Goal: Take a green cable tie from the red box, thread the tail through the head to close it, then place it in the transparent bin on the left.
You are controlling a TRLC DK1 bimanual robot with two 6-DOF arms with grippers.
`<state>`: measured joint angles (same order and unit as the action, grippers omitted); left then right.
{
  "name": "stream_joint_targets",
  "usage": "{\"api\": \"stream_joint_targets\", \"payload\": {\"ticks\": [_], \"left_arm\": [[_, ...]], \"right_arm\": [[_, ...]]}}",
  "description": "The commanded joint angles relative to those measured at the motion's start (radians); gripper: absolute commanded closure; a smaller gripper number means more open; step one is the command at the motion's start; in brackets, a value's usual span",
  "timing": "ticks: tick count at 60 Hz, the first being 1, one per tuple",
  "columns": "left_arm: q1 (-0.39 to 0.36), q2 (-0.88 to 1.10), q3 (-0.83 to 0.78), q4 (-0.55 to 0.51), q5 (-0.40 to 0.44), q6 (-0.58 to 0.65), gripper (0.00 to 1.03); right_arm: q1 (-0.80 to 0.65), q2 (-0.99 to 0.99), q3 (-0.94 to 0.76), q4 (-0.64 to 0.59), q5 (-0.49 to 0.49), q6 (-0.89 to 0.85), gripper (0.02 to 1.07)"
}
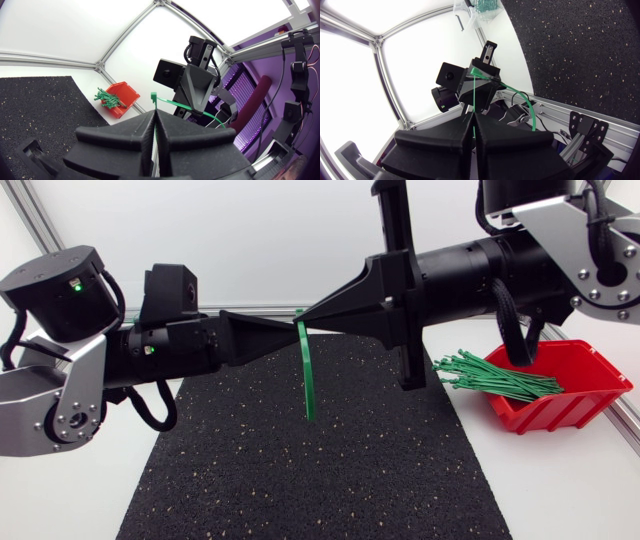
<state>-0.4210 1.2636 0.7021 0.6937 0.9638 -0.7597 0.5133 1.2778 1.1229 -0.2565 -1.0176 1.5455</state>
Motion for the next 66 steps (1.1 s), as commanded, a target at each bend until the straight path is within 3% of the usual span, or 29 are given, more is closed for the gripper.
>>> {"api": "stream_joint_targets", "payload": {"ticks": [1, 66], "left_arm": [[-0.002, -0.023, 0.014, 0.026, 0.010, -0.024, 1.00], [-0.038, -0.067, -0.003, 0.070, 0.000, 0.028, 1.00]], "right_arm": [[-0.015, -0.006, -0.025, 0.014, 0.004, 0.041, 1.02], [-0.024, 0.023, -0.031, 0.037, 0.005, 0.082, 1.02]]}}
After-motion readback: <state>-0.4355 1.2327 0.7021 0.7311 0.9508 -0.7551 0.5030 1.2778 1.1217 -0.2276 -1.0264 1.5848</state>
